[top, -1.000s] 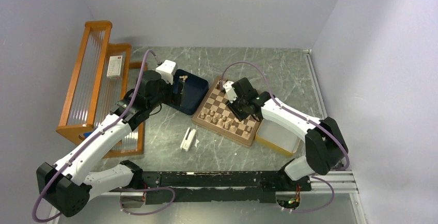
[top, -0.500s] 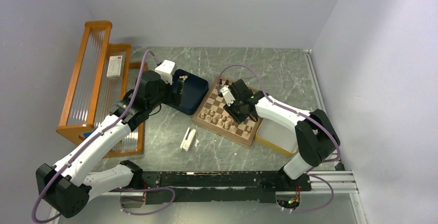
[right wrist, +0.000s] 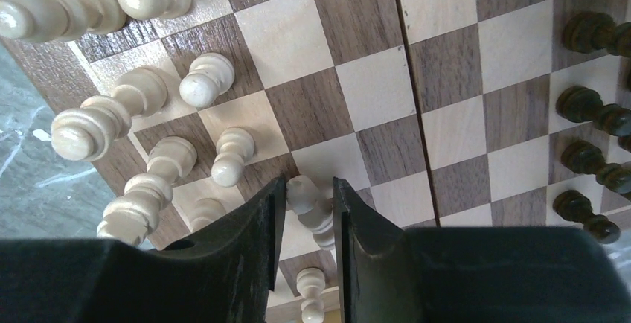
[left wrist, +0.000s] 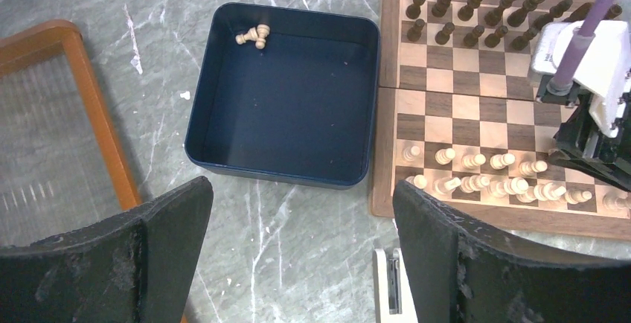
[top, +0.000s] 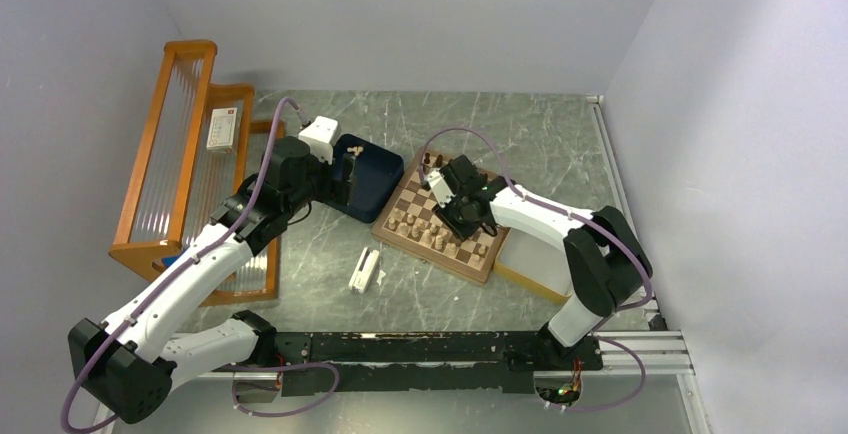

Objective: Set up the chess pieces on the board
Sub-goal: Pick up the chess piece from the chessboard, then adjust the chess piece.

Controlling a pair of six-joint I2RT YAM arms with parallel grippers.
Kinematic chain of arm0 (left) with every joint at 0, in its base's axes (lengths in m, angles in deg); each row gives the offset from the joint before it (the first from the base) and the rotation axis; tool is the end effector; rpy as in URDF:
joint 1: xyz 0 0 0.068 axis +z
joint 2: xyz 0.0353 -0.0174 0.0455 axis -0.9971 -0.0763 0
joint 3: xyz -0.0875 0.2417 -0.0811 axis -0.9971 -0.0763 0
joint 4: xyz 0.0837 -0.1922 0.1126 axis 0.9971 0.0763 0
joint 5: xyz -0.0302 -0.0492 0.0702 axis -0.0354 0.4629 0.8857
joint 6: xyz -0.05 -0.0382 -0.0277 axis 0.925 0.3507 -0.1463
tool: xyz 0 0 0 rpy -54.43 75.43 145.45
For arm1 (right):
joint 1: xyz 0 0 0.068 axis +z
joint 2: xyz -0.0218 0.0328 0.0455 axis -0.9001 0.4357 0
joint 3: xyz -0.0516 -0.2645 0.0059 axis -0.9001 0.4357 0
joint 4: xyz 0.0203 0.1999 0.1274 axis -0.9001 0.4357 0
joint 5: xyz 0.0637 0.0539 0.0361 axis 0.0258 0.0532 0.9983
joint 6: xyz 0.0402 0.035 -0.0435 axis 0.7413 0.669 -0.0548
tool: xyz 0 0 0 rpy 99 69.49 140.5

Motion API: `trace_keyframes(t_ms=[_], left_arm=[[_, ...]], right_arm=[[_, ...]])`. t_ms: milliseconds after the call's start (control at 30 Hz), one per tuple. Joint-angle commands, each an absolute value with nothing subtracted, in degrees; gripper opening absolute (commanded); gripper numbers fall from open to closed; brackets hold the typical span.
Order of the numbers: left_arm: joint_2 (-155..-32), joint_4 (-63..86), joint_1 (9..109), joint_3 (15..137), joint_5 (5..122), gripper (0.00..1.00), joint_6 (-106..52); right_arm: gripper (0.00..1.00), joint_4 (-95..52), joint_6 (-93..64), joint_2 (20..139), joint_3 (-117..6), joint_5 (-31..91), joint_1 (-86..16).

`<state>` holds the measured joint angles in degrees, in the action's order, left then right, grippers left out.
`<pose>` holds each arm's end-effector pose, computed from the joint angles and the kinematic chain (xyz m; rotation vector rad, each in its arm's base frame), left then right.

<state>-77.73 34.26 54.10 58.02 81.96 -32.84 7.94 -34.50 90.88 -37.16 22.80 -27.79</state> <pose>0.1995 -0.1107 0.3205 0.3446 1.9999 -0.2265 0.2403 0.1780 0.1797 -1.1361 2.4651 0.1388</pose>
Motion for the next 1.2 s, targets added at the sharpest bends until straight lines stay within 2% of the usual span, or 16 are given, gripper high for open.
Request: trace_keyframes(t_ms=[0,200,567,667,800,867,1000,1167], left_arm=[[-76.67,32.37,54.16,57.65,82.88,0.95,-33.45],[-76.50,32.20,54.16,57.50,83.05,0.96,-33.59],[-77.76,32.65,54.16,57.61,82.43,0.98,-31.37],[-78.91,33.06,54.19,59.13,78.47,0.98,-30.54],[-80.87,34.34,54.18,62.03,72.20,0.92,-28.52],[-81.29,33.05,54.17,62.39,65.48,0.89,-26.89],[-82.43,27.74,54.16,62.27,54.08,0.82,-22.28],[-84.25,19.01,54.16,60.62,44.55,0.77,-16.80]], right_arm=[[0.34,8.06,-34.83,92.69,-38.58,22.25,-27.90],[0.28,7.58,-34.47,93.14,-38.71,20.82,-27.83],[0.06,8.87,-30.10,89.32,-41.42,14.40,-28.07],[0.00,9.11,-27.70,87.36,-42.53,12.31,-28.26],[0.00,8.72,-23.42,83.98,-43.72,11.31,-28.35],[0.00,7.21,-19.93,81.77,-43.88,12.02,-28.42],[0.00,1.76,-10.72,77.19,-43.12,17.40,-28.33],[0.00,-12.93,3.35,69.66,-36.57,27.29,-28.35]])
